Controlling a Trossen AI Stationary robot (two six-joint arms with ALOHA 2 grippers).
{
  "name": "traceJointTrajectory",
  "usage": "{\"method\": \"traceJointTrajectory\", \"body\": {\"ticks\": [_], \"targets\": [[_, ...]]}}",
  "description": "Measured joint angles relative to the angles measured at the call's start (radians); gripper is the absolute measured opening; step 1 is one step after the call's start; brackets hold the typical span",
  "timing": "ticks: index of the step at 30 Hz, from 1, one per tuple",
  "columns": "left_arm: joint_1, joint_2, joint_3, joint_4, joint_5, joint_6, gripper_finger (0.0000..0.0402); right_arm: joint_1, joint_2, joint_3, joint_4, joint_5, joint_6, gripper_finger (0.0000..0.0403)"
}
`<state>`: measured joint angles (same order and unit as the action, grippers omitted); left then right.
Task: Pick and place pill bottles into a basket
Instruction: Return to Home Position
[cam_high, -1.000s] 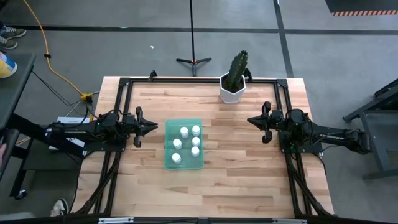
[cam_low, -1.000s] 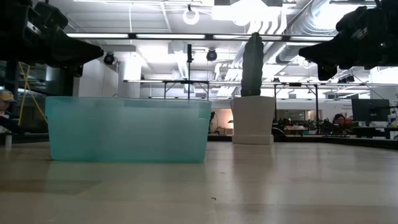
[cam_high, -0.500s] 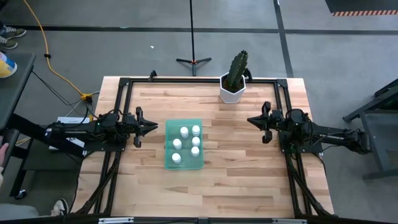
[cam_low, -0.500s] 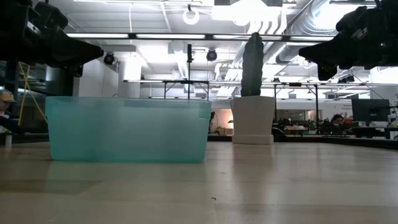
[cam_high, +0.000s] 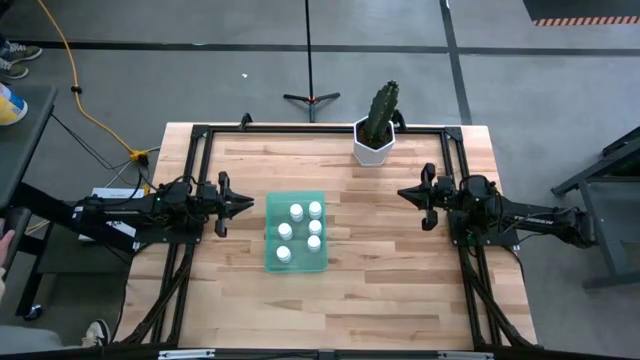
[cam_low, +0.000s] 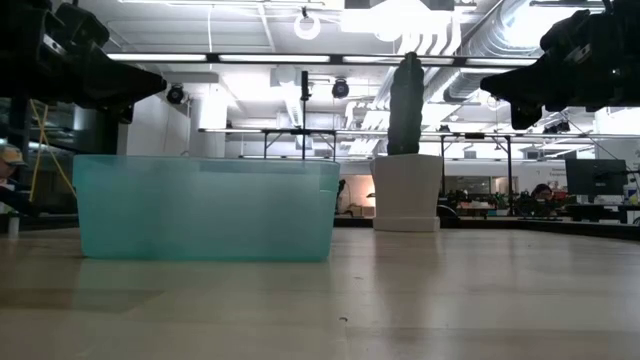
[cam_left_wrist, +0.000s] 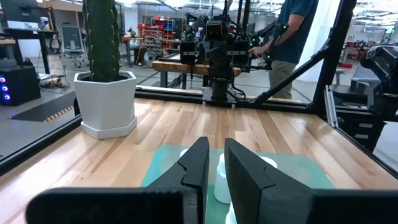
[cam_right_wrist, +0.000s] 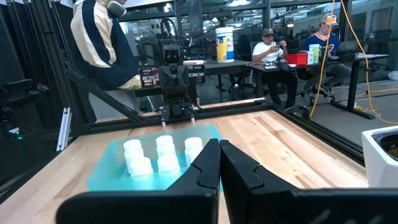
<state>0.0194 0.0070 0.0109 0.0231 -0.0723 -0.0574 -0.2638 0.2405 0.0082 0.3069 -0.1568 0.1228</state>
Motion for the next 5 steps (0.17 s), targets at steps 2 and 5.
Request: {"method": "traceJointTrajectory", "body": {"ticks": [2,5], "targets": [[0.000,0.000,0.000,0.000,0.000,0.000,0.0086,0.000,0.000,0.000,0.000,0.000,0.000,0.0000],[0.000,0.000,0.000,0.000,0.004,0.000,0.0086,0.000,0.000,0.000,0.000,0.000,0.000,0.0000]]}}
